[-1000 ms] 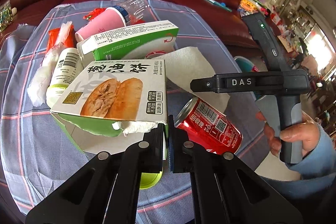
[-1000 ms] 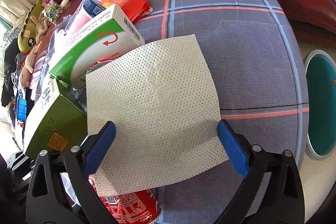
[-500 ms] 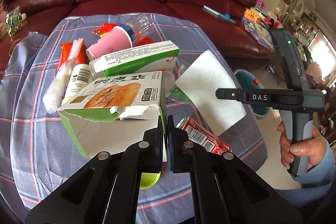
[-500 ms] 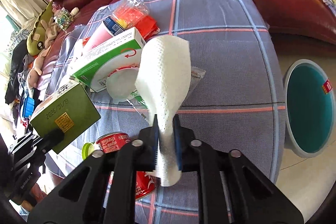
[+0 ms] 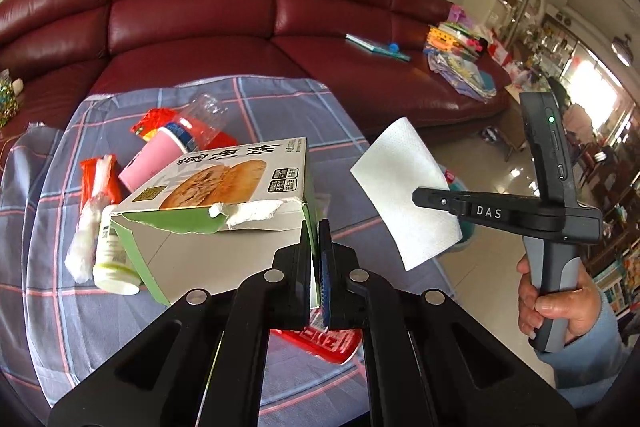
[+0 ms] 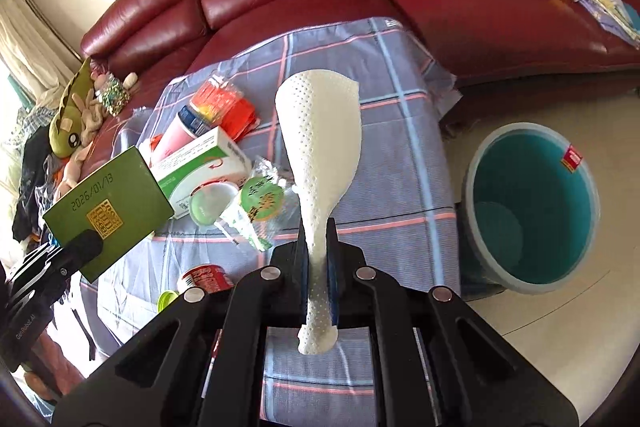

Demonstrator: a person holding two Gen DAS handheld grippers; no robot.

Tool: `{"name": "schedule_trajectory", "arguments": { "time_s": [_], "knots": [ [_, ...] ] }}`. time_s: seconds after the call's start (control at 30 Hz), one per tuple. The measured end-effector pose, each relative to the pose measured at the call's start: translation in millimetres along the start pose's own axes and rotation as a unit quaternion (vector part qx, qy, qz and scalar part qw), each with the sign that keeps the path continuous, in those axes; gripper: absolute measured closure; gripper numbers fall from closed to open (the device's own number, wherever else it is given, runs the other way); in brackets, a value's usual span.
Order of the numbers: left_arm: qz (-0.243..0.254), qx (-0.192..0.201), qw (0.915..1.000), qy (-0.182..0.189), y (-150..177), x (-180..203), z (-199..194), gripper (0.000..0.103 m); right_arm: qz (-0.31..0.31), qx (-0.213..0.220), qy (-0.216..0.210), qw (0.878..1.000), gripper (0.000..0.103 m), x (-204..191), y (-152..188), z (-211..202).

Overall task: Collect trash
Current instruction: 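Carry the box and towel over the teal bin and open both tools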

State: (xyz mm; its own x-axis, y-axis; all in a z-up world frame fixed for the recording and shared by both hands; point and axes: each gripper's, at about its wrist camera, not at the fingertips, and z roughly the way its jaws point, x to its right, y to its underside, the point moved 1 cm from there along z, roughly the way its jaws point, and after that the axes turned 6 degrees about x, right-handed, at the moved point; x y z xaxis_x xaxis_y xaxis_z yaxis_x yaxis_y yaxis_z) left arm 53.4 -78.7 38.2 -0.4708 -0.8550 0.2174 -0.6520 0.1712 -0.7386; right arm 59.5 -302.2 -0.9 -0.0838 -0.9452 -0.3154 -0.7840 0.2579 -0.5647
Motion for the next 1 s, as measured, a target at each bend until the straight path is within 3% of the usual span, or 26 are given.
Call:
{"name": "schedule_trajectory", "arguments": {
  "time_s": [0.23, 0.47, 0.77, 1.0],
  "knots": [
    [0.045, -0.035, 0.9962, 0.065, -30, 68, 59, 0.099, 0.052, 0.036, 0.056, 0.996, 0.096, 85, -12, -35],
    [0.092, -0.088, 0.9842, 0.123, -40, 149, 140, 0.099, 0.103, 0.051, 0.111, 0.987, 0.096, 169, -8, -56],
    [0.131, -0.160, 0.9654, 0.158, -26, 223, 237, 0.099, 0.160, 0.036, 0.134, 0.977, 0.096, 242, 5, -45],
    [0.146, -0.209, 0.9543, 0.156, -4, 244, 291, 0.096, 0.176, 0.013, 0.135, 0.975, 0.096, 266, 12, -24]
  ]
}}
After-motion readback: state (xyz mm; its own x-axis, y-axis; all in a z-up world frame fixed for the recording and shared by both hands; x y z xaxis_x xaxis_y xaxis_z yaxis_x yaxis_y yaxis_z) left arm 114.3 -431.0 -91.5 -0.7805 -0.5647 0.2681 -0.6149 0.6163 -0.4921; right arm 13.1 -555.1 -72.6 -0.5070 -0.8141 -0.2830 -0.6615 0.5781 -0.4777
